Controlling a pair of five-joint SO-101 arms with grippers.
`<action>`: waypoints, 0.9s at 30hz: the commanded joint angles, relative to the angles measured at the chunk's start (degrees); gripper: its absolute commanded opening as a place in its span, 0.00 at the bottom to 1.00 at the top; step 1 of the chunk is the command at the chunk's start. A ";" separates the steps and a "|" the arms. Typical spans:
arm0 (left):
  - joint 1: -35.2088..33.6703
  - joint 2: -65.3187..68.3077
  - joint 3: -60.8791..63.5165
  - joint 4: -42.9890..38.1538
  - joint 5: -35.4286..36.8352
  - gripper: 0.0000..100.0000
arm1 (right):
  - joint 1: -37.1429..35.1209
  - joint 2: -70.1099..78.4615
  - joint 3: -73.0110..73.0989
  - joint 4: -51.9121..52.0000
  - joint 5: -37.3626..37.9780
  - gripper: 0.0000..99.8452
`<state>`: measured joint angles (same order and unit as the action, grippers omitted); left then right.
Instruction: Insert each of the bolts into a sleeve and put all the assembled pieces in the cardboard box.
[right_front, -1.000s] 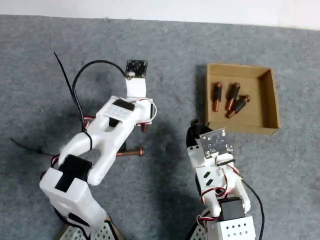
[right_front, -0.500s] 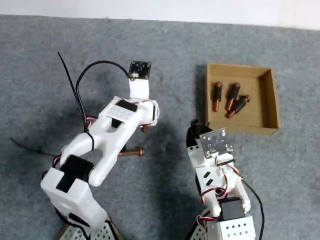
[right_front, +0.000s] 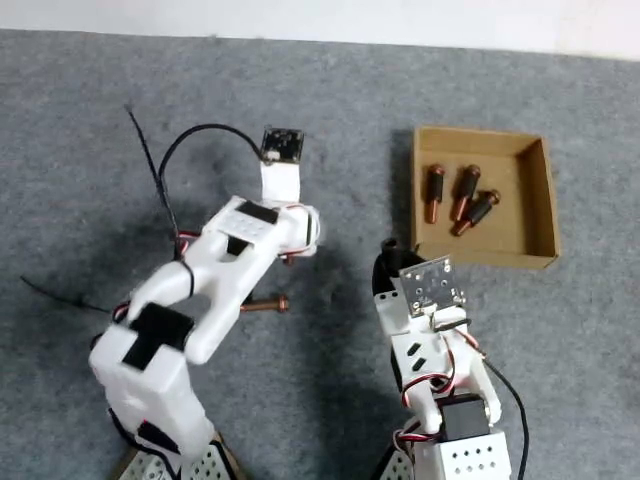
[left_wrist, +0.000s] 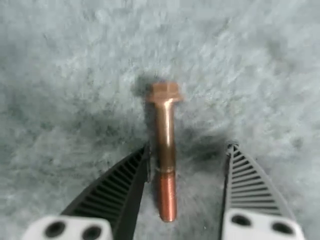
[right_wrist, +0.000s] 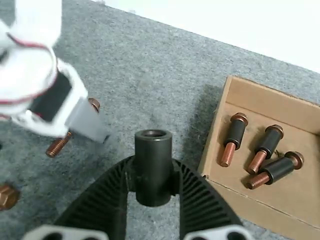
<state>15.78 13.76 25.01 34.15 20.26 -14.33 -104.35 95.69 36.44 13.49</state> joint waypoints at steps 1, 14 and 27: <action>-0.04 4.18 -9.01 6.42 0.53 0.23 | 0.22 -0.92 5.32 -1.80 -0.18 0.00; -0.92 10.59 -17.27 13.27 0.53 0.23 | 0.22 -0.92 5.32 -1.80 -0.09 0.00; -4.00 10.68 -17.27 7.74 0.44 0.23 | 0.13 -0.92 5.32 -1.80 -0.09 0.00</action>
<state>14.20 24.04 9.98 46.20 20.35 -14.33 -104.35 95.69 36.44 13.49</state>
